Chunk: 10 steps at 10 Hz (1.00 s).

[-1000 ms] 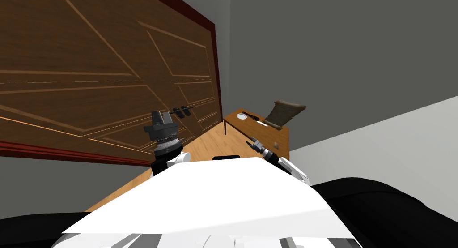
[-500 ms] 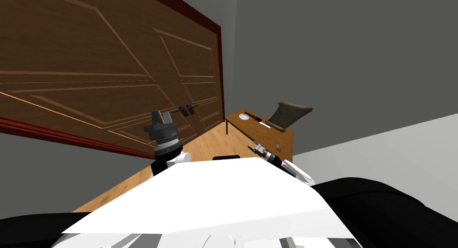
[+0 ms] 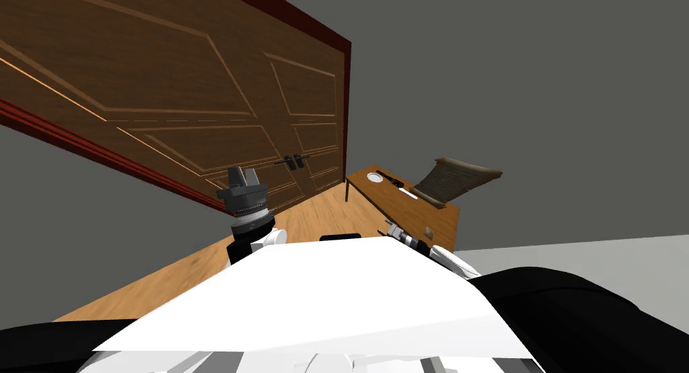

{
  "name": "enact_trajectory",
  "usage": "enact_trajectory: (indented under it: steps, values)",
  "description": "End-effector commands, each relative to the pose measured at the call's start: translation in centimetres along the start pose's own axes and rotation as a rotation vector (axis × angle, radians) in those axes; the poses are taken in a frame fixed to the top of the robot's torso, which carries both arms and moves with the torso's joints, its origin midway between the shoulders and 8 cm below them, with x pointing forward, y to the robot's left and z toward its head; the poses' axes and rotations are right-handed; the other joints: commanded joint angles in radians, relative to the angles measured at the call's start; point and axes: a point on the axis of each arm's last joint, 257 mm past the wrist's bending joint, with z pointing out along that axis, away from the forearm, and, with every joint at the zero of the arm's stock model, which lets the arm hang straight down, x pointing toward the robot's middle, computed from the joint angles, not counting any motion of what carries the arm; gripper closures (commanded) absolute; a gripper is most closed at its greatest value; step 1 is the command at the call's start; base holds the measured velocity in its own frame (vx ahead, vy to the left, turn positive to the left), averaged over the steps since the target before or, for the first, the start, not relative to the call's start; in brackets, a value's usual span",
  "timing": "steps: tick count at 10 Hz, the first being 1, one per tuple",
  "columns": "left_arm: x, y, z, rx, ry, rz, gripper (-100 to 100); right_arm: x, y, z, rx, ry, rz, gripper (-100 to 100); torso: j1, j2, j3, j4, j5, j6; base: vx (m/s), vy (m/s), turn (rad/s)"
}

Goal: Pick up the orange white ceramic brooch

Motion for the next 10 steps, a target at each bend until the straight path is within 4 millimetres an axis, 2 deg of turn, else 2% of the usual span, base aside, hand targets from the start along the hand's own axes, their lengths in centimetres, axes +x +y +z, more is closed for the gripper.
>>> enact_trajectory:
  steps: [1,2,3,4,5,7,8,9,10]
  values:
    - [0.0,0.0,0.0,0.0,0.0,0.0,0,2.5,-0.5,-1.3,0.006,0.058,-0.034,-100,0.0,0.0,0.0,0.0,0.0,0.0,-0.034,-0.04,0.173]
    - [0.0,0.0,0.0,0.0,0.0,0.0,0,5.0,-0.6,-2.6,-0.01,0.13,-0.089,-100,0.0,0.0,0.0,0.0,0.0,0.001,-0.044,-0.052,0.265]
    - [0.0,0.0,0.0,0.0,0.0,0.0,0,6.0,-1.0,-3.2,0.001,0.153,-0.093,-100,-0.001,0.0,0.0,0.0,0.0,0.0,-0.036,-0.049,0.179]
    - [0.0,0.0,0.0,0.0,0.0,0.0,0,6.0,-1.0,-3.2,0.001,0.153,-0.093,-100,0.0,0.0,0.0,0.0,0.0,0.001,-0.017,-0.021,-0.003]
    - [0.0,0.0,0.0,0.0,0.0,0.0,0,8.0,-1.1,-4.5,-0.022,0.215,-0.155,-100,0.001,-0.001,-0.001,0.0,0.0,0.002,-0.041,-0.028,0.349]
    - [0.0,0.0,0.0,0.0,0.0,0.0,0,9.1,-1.5,-5.2,-0.01,0.239,-0.153,-100,0.0,-0.001,0.0,0.0,0.0,0.001,-0.021,-0.035,0.075]
    - [0.0,0.0,0.0,0.0,0.0,0.0,0,11.1,-1.6,-6.7,-0.035,0.304,-0.219,-100,0.001,-0.002,-0.001,0.0,0.0,0.002,-0.036,-0.041,0.309]
    - [0.0,0.0,0.0,0.0,0.0,0.0,0,11.9,-1.9,-7.3,-0.025,0.324,-0.212,-100,0.0,-0.001,-0.001,0.0,0.0,0.0,-0.034,-0.057,0.227]
    - [0.0,0.0,0.0,0.0,0.0,0.0,0,14.0,-2.1,-9.0,-0.05,0.389,-0.271,-100,-0.001,-0.001,0.0,0.0,0.0,0.001,-0.037,-0.064,0.336]
